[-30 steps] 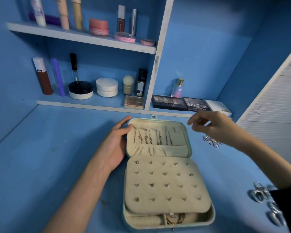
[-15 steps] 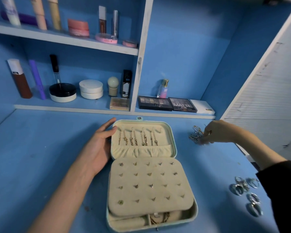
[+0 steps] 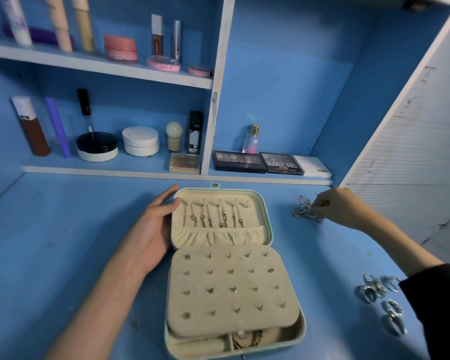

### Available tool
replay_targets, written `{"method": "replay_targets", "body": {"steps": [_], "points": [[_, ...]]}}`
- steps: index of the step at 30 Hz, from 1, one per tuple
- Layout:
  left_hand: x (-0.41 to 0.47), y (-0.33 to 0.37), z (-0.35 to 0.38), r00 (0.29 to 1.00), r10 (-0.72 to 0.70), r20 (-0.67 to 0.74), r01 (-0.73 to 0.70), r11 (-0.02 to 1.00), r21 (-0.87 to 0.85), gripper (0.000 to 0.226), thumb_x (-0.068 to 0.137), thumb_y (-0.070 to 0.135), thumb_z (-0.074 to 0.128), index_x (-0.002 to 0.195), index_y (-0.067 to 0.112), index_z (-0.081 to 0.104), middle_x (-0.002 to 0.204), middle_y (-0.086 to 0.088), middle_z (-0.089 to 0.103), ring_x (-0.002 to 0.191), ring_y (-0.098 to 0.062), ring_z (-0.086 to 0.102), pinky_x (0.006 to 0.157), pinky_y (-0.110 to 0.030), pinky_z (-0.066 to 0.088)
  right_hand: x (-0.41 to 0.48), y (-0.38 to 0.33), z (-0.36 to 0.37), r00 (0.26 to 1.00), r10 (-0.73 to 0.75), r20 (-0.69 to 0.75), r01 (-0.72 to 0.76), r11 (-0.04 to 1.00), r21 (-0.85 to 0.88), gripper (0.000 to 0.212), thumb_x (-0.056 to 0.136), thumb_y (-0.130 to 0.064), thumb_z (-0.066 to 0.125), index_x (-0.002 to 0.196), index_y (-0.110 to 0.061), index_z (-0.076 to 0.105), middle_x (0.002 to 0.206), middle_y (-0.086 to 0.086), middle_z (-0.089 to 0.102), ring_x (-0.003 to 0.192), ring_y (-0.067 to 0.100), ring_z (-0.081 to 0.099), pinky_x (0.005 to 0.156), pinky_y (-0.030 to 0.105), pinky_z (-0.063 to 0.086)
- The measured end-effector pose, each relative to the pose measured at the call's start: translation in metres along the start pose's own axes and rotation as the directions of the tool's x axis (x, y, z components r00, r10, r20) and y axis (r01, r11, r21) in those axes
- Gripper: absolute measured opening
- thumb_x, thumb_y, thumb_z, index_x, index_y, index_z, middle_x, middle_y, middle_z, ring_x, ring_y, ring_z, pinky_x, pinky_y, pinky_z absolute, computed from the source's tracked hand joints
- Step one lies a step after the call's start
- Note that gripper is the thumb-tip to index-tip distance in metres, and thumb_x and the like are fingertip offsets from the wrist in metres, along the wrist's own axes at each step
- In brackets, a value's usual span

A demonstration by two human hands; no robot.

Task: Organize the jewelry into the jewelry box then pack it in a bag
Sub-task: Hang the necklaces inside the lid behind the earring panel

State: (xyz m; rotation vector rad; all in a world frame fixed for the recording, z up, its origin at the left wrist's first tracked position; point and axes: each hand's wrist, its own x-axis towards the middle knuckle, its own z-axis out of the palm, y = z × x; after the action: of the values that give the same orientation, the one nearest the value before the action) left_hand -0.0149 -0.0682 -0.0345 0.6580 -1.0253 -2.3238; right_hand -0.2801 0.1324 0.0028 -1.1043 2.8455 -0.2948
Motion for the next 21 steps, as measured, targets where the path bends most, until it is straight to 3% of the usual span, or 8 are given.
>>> {"method": "replay_targets", "body": {"steps": [3, 6, 9, 14, 21], "points": [[0.0, 0.0, 0.0, 1.0, -0.005, 0.0, 0.005, 1.0, -0.002, 0.043, 0.095, 0.005, 0.045, 0.135, 0.019, 0.049, 0.1, -0.006, 0.07, 0.092, -0.019, 0.065, 0.071, -0.034, 0.048, -0.001, -0.003, -0.012, 0.997, 0.047, -0.062, -0.027, 0.959, 0.283, 0.013, 0.081, -0.01, 0.063, 0.07, -0.007, 0.07, 0.063, 0.001, 0.066, 0.061, 0.016, 0.054, 0.061, 0.031, 0.047], [0.0, 0.0, 0.0, 1.0, -0.008, -0.004, 0.008, 1.0, 0.0, 0.043, 0.095, 0.005, 0.045, 0.135, 0.02, 0.05, 0.101, -0.006, 0.069, 0.093, -0.02, 0.064, 0.071, -0.034, 0.047, -0.005, -0.014, -0.029, 0.991, 0.076, -0.113, 0.004, 0.812, 0.583, 0.015, 0.085, -0.004, 0.058, 0.074, -0.002, 0.068, 0.067, 0.011, 0.066, 0.062, 0.019, 0.055, 0.058, 0.028, 0.045], [0.0, 0.0, 0.0, 1.0, -0.012, -0.003, 0.012, 1.0, 0.002, 0.043, 0.094, 0.005, 0.045, 0.134, 0.021, 0.05, 0.103, -0.007, 0.069, 0.094, -0.021, 0.065, 0.07, -0.035, 0.047, -0.01, -0.029, -0.047, 0.98, 0.108, -0.17, 0.06, 0.647, 0.76, 0.014, 0.09, -0.003, 0.053, 0.082, 0.002, 0.063, 0.071, 0.014, 0.063, 0.064, 0.021, 0.056, 0.06, 0.028, 0.045], [0.0, 0.0, 0.0, 1.0, -0.013, -0.007, 0.013, 1.0, 0.0, 0.043, 0.094, 0.004, 0.045, 0.133, 0.02, 0.051, 0.102, -0.008, 0.07, 0.095, -0.022, 0.064, 0.072, -0.037, 0.048, -0.015, -0.05, -0.071, 0.953, 0.155, -0.261, 0.16, 0.476, 0.865, 0.016, 0.091, -0.002, 0.047, 0.079, -0.003, 0.058, 0.076, 0.014, 0.065, 0.068, 0.021, 0.06, 0.061, 0.024, 0.049], [-0.001, 0.0, 0.0, 1.0, -0.002, 0.003, 0.002, 1.0, -0.011, 0.043, 0.092, 0.004, 0.046, 0.133, 0.017, 0.051, 0.101, -0.008, 0.069, 0.092, -0.022, 0.064, 0.072, -0.036, 0.047, -0.018, -0.072, -0.088, 0.89, 0.126, -0.439, 0.349, 0.433, 0.831, 0.018, 0.091, -0.007, 0.049, 0.078, -0.013, 0.058, 0.075, 0.007, 0.066, 0.066, 0.015, 0.06, 0.06, 0.022, 0.049]]}}
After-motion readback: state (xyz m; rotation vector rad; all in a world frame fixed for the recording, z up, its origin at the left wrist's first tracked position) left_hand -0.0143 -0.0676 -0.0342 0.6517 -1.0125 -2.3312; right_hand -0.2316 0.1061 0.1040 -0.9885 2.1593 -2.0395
